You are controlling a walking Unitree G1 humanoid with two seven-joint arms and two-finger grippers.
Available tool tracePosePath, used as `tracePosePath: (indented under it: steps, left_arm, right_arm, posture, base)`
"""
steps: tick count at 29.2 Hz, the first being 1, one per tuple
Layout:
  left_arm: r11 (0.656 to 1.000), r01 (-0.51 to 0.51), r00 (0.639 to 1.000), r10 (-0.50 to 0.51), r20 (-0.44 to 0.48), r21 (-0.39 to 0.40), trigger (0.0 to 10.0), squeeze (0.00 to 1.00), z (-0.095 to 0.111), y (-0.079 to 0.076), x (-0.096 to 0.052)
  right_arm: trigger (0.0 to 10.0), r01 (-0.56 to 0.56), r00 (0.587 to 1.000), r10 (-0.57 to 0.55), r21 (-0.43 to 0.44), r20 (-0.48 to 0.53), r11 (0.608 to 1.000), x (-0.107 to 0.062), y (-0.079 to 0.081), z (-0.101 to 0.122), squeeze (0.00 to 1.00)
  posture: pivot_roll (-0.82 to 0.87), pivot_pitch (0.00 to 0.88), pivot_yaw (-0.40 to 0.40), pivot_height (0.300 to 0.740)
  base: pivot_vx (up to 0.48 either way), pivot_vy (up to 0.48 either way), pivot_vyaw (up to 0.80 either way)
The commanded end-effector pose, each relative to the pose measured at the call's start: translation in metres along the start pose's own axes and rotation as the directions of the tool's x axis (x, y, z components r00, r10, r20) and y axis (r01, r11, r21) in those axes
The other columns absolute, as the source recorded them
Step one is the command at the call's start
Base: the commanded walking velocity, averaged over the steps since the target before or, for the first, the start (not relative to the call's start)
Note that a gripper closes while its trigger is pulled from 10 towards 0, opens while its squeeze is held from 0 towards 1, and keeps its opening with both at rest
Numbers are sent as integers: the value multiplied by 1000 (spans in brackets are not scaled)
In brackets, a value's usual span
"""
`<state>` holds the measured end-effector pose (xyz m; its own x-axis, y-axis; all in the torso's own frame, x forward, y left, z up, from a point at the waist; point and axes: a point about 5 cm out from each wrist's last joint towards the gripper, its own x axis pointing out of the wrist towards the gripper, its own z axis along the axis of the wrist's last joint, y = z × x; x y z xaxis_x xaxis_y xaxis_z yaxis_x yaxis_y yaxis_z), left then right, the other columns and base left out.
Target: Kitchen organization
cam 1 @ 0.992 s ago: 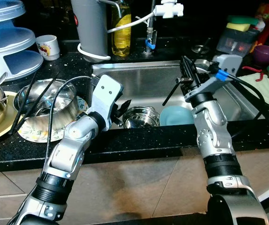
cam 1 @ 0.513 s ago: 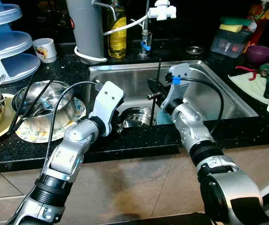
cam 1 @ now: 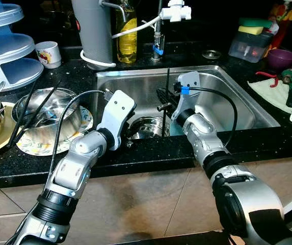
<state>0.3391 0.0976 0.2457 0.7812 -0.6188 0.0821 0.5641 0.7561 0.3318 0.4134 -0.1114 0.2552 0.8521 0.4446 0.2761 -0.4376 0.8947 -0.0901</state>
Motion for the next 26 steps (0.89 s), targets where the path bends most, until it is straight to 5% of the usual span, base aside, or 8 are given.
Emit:
tracePosePath:
  steps: [1, 2, 3, 15, 18, 19, 22, 26]
  left_arm:
    - [1000, 16, 1000, -16, -9, 1, 10000, 0, -1, -2, -1]
    - [1000, 16, 1000, -16, -9, 2, 10000, 0, -1, -2, -1]
    - [1000, 11, 1000, -11, 0, 5, 10000, 0, 1, -2, -1]
    - [984, 100, 978, -70, 197, -148, 10000, 0, 25, -8, -16]
    - [953, 226, 949, -169, 266, -200, 10000, 0, 30, -17, -34]
    - [922, 327, 921, -262, 288, -207, 10000, 0, 30, -25, -48]
    - [878, 427, 887, -358, 293, -219, 10000, 0, 30, -32, -63]
    - [840, 501, 860, -459, 222, -207, 10000, 0, 22, -34, -77]
  right_arm:
    - [10000, 7, 1000, -7, -12, 15, 1000, 2, 0, 4, 953]
    - [10000, 13, 1000, -13, -14, 21, 1000, 2, -1, 5, 953]
    - [10000, 31, 998, -30, -15, 51, 999, 3, -4, 11, 0]
    - [10000, 9, 940, -104, 281, 326, 960, -3, -21, 48, 0]
    - [10000, -225, 916, 42, 422, 400, 878, -19, -9, 51, 0]
    - [10000, -412, 872, 186, 476, 452, 777, -44, 7, 51, 0]
    - [10000, -555, 822, 333, 516, 463, 653, -80, 19, 39, 0]
    - [10000, -598, 802, 424, 537, 422, 596, -110, 24, 25, 0]
  posture:
    - [3, 165, 3, 740]
    - [3, 165, 3, 740]
    - [3, 165, 3, 740]
    - [4, 166, -6, 740]
    - [-7, 170, -4, 740]
    - [-9, 172, -3, 740]
    - [-18, 176, -5, 740]
    - [-18, 176, -7, 740]
  base:
    - [0, 0, 0]
    - [0, 0, 0]
    - [0, 0, 0]
    - [0, 0, 0]
    - [0, 0, 0]
    - [0, 0, 0]
    - [0, 0, 0]
    - [0, 0, 0]
